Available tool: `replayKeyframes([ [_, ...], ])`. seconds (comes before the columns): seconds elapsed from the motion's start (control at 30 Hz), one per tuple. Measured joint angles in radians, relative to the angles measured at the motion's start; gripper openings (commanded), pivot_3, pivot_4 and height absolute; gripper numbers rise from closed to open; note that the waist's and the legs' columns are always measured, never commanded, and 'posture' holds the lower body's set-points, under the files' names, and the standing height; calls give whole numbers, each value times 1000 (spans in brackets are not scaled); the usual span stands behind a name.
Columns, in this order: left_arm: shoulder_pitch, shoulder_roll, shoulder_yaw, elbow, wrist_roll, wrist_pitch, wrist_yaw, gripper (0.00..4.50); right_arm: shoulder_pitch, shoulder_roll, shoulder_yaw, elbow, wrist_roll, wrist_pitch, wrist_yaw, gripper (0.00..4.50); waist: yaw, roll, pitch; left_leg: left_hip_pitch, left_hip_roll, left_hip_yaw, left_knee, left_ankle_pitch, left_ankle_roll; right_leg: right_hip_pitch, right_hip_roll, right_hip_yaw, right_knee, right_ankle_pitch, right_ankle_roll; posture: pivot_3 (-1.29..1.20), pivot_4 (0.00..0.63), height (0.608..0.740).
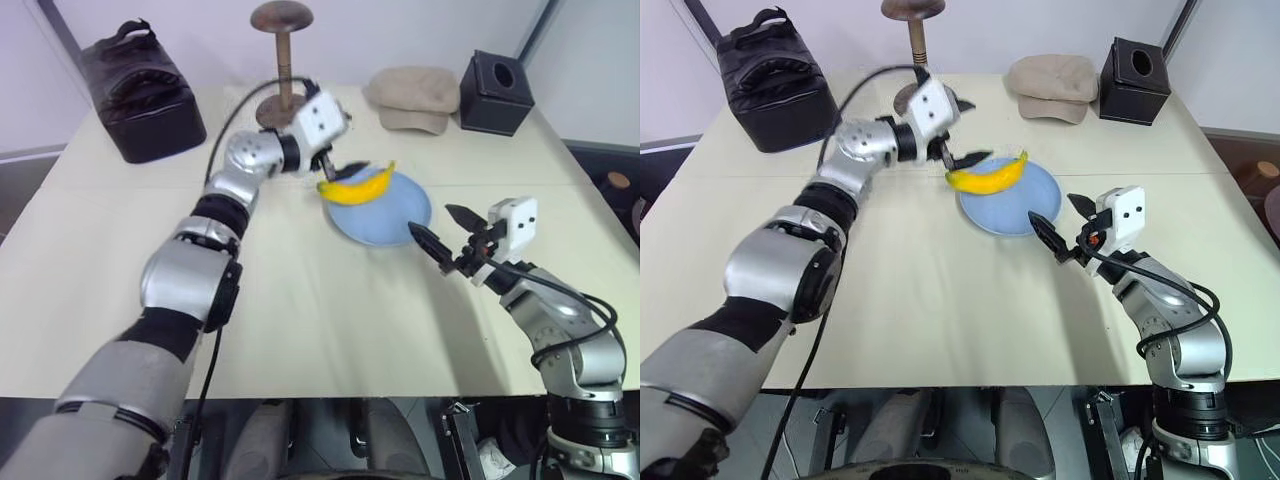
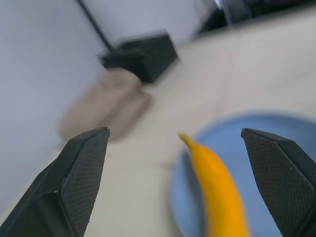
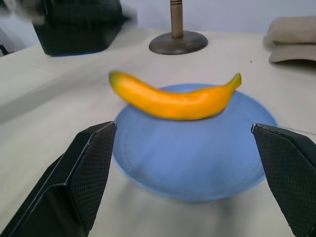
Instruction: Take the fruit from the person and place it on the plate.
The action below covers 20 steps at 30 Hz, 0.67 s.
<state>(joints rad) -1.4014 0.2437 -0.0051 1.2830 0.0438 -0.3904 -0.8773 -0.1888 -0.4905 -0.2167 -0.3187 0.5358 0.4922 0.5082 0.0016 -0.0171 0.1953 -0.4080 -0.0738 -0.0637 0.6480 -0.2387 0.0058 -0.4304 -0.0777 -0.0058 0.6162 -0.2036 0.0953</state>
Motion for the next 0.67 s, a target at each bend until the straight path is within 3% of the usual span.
replayKeyframes([
  [0.17,2,143,96,-78,-90,98,-48,4472,-30,-1,6,16,-1,0,14,4500,-14,0,0,1,0,0,0,0,0,0,0,0,2,0,0,0,150,740],
  [0.3,148,223,144,-262,-159,237,-71,4472,-51,-3,10,50,-2,0,30,4500,-16,0,0,1,0,0,0,0,0,0,0,1,3,0,0,0,150,740],
  [0.57,767,313,249,-1034,-302,711,75,4472,-100,-13,6,118,-2,-6,74,4500,-14,1,0,0,0,1,0,0,-1,-3,-3,5,5,0,-1,0,150,740],
  [0.67,924,308,308,-1219,-354,821,154,4472,-118,-16,11,141,-3,-10,91,4500,-9,1,0,1,0,1,0,0,-1,-2,-3,5,4,0,-1,0,150,740],
])
